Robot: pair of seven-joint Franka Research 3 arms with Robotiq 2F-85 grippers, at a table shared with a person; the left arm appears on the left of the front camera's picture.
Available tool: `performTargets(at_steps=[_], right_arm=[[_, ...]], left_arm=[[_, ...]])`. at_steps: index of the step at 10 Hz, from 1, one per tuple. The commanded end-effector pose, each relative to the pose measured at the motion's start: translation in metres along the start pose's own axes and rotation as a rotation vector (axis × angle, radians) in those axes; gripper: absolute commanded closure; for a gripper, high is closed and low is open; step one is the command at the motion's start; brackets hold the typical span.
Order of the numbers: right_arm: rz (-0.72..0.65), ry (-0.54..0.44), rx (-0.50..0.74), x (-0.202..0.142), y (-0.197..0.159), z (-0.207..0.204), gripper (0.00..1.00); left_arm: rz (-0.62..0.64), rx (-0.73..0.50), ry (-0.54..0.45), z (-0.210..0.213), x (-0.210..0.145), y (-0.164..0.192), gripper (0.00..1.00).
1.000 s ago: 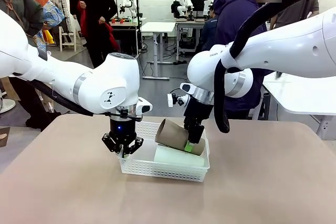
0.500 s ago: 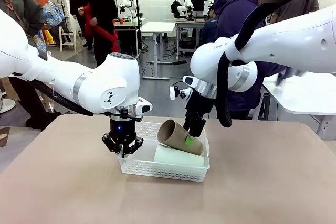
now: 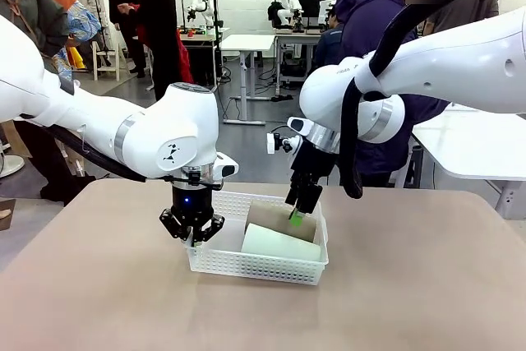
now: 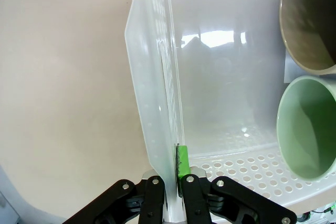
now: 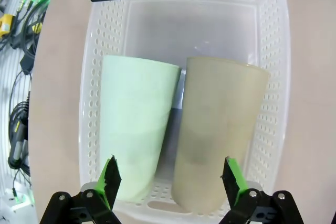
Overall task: Clean and organize the cups into the basket.
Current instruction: Pick up the Reusable plastic cup from the right side of the table and stack it inside the Organizing basket in the center of the table.
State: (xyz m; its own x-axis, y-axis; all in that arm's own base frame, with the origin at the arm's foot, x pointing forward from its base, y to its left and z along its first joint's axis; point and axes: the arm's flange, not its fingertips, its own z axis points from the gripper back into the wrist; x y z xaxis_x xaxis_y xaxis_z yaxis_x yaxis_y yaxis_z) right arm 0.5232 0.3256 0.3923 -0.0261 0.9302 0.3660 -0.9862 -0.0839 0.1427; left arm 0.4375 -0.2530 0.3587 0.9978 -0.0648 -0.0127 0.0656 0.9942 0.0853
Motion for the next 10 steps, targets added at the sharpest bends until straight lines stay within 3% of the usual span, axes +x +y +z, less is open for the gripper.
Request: performTargets(at_steps=[1,3,6,8,10], right_arm=[[-0.006,-0.048,0.0,-0.011,0.016,0.014,0.0],[-0.015,-0.238,-0.019,-0.059,0.053,0.086,0.0],[-0.125,-0.633,-0.122,-0.21,0.106,0.206,0.0],[-0.121,-0.781,-0.097,-0.301,0.113,0.23,0.0],[-0.092,-0.915,-0.08,-0.381,0.11,0.214,0.0]], left_arm=[[0.002,0.017,-0.006,-0.002,-0.001,-0.001,1.0],[0.002,0.017,-0.006,-0.002,-0.001,-0.001,1.0],[0.002,0.017,-0.006,-0.002,-0.001,-0.001,1.0],[0.002,0.017,-0.006,-0.002,-0.001,-0.001,1.0],[0.002,0.017,-0.006,-0.002,-0.001,-0.001,1.0]])
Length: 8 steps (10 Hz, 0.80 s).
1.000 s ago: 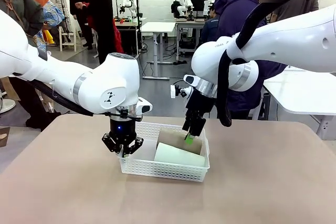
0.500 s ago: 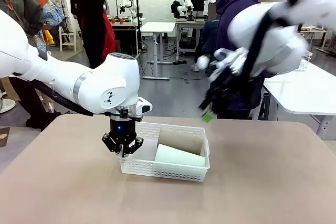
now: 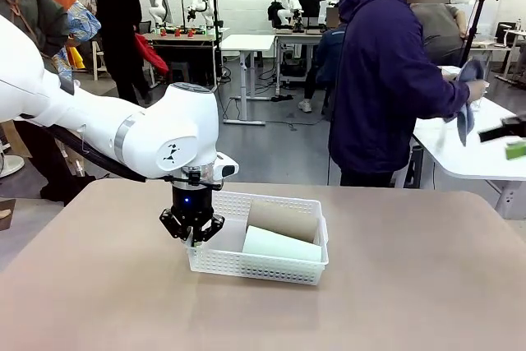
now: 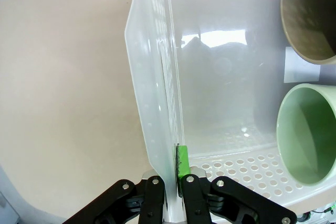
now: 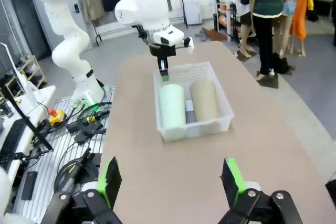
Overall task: Clean and organize the cups into the basket.
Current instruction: Pick up the Reusable plastic cup from the right side of the table and stack it inside the Organizing basket in the center of the table.
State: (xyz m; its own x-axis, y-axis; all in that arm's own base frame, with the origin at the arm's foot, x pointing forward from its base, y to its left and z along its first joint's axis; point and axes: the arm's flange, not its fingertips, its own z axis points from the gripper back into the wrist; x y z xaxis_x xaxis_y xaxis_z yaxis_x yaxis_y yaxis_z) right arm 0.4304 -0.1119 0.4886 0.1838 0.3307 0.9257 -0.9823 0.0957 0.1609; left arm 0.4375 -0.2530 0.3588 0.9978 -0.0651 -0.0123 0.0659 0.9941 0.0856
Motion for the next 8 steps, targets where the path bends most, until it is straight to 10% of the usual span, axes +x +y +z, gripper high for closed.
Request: performTargets(at_steps=[1,6,8], right_arm=[[0.054,-0.084,0.054,-0.045,-0.036,0.004,0.0],[0.088,-0.142,-0.126,-0.095,-0.032,-0.002,0.0],[0.055,-0.127,-0.019,-0.115,-0.038,0.011,0.0]], left_arm=[[0.002,0.017,-0.005,-0.002,-0.001,-0.001,1.0],[0.002,0.017,-0.005,-0.002,-0.001,-0.001,1.0],[0.002,0.017,-0.005,-0.002,-0.001,-0.001,1.0]])
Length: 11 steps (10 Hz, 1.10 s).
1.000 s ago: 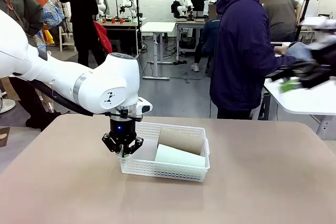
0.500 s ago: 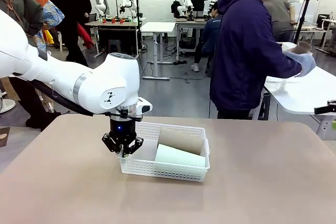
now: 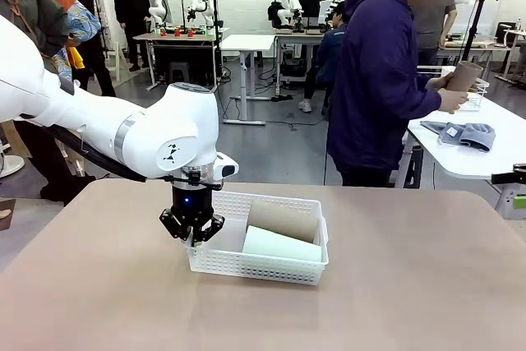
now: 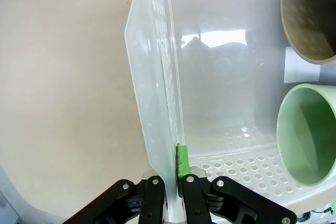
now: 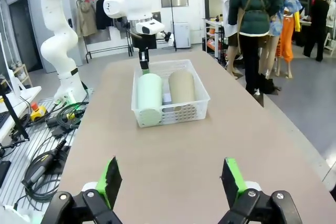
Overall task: Clean and organize the cups into the basket.
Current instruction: Pick up the Reusable plastic cup from the right side of the table and stack it inside the Organizing basket in the center of the table.
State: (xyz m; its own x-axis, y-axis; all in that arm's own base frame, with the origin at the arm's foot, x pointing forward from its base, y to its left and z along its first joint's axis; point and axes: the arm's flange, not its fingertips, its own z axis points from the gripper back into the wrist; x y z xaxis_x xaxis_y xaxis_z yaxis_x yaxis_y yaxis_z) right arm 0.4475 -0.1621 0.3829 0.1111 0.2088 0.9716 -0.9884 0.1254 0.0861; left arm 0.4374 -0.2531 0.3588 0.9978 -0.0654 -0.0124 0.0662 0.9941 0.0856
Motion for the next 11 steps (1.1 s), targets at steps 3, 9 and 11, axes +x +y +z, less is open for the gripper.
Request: performTargets(at_steps=[3,9,11], right_arm=[[-0.011,0.008,0.03,-0.0035,0.0008,0.0009,0.0],[-0.011,0.008,0.03,-0.0035,0.0008,0.0009,0.0],[-0.011,0.008,0.03,-0.0035,0.0008,0.0009,0.0]], left_arm=[[0.002,0.017,-0.005,-0.0019,-0.001,-0.0009,1.0],[0.002,0.017,-0.005,-0.0019,-0.001,-0.0009,1.0],[0.002,0.017,-0.005,-0.0019,-0.001,-0.0009,1.0]])
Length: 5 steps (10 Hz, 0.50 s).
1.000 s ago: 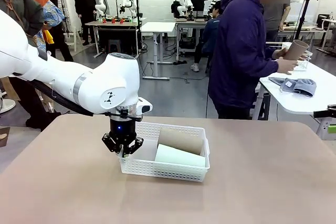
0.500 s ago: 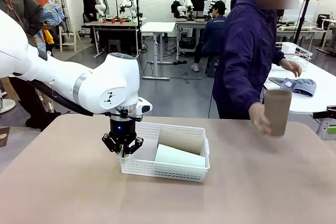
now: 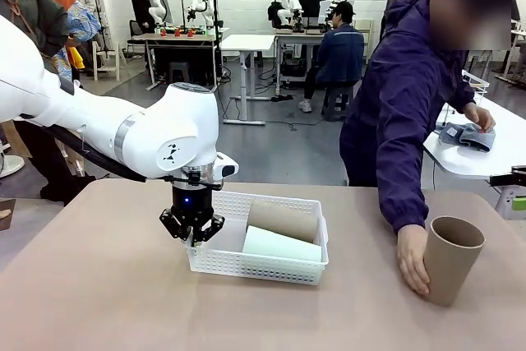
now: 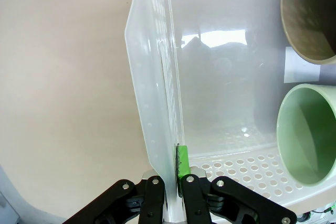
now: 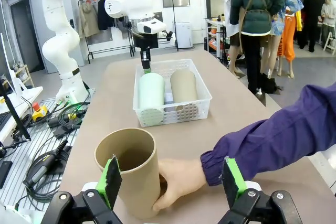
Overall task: Clean and organize the cups into the basket.
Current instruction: Pick up the Reusable plastic cup from the right side of the table and stack it inside the Organizing basket in the center of the table.
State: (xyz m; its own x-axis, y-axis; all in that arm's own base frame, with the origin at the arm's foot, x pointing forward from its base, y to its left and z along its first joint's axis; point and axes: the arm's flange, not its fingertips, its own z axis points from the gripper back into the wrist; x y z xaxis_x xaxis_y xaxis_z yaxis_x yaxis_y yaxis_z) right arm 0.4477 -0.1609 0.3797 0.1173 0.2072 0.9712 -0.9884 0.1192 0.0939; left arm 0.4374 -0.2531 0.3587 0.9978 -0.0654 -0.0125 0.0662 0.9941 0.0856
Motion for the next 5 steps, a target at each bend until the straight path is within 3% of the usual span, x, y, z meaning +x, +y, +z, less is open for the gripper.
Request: performTargets(at_steps=[1,5], right_arm=[[-0.005,0.008,0.022,-0.001,0.001,0.003,0.0],[0.0,0.025,0.004,-0.01,0.007,-0.008,0.0]], left_arm=[[0.002,0.017,-0.005,-0.002,-0.001,-0.001,1.0],[0.002,0.017,-0.005,-0.002,-0.001,-0.001,1.0]])
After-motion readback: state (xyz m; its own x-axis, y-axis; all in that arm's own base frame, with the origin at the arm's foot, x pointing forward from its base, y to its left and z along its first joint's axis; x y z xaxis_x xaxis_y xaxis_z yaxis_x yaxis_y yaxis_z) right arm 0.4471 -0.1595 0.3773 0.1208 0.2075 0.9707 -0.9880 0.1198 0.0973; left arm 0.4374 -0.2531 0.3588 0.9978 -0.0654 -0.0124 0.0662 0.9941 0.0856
